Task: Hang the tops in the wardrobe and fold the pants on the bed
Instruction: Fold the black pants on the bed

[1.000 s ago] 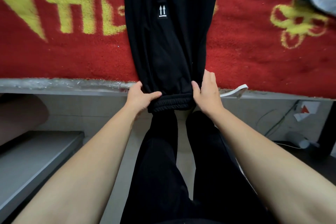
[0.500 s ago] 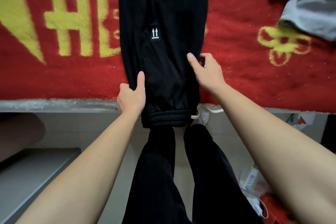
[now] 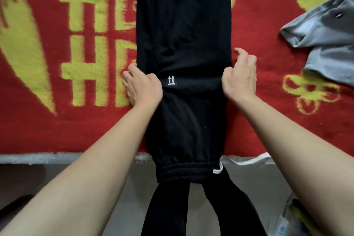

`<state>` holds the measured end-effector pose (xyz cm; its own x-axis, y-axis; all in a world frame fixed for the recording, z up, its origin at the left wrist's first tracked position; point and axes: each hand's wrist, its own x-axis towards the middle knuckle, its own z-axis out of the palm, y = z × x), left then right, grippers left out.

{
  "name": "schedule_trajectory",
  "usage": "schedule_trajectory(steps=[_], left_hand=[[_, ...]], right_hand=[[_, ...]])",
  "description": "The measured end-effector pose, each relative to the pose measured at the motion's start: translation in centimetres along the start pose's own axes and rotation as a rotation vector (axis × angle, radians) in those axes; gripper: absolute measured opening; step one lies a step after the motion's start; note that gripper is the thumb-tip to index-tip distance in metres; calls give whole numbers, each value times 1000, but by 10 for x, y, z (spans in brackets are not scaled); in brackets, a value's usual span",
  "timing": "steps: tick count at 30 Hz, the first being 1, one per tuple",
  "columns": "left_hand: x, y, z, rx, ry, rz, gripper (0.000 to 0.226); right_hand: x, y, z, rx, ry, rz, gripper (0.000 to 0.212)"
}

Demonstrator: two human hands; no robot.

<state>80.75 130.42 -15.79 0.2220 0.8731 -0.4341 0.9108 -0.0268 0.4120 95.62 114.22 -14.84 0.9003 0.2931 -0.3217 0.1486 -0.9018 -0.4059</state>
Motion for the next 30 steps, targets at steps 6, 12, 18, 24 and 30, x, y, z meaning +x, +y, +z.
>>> schedule_trajectory(steps=[6,12,18,24,30], left_hand=[[70,58,3,444,70,746,61],[163,100,26,577,16,592,73],[170,96,36,610,64,590,76],[171,104,26,705,-86,529,83],[198,131,-14,581,3,723,83]], right_hand=[[58,-29,1,-288,36,-500,57],[141,-33,17,-474,-85,-535,72],[148,-23,37,-473,-33,-541,75],[150,-25,32,-489,-50,-556,76],[161,-48,10,-527,-30,-562,74]])
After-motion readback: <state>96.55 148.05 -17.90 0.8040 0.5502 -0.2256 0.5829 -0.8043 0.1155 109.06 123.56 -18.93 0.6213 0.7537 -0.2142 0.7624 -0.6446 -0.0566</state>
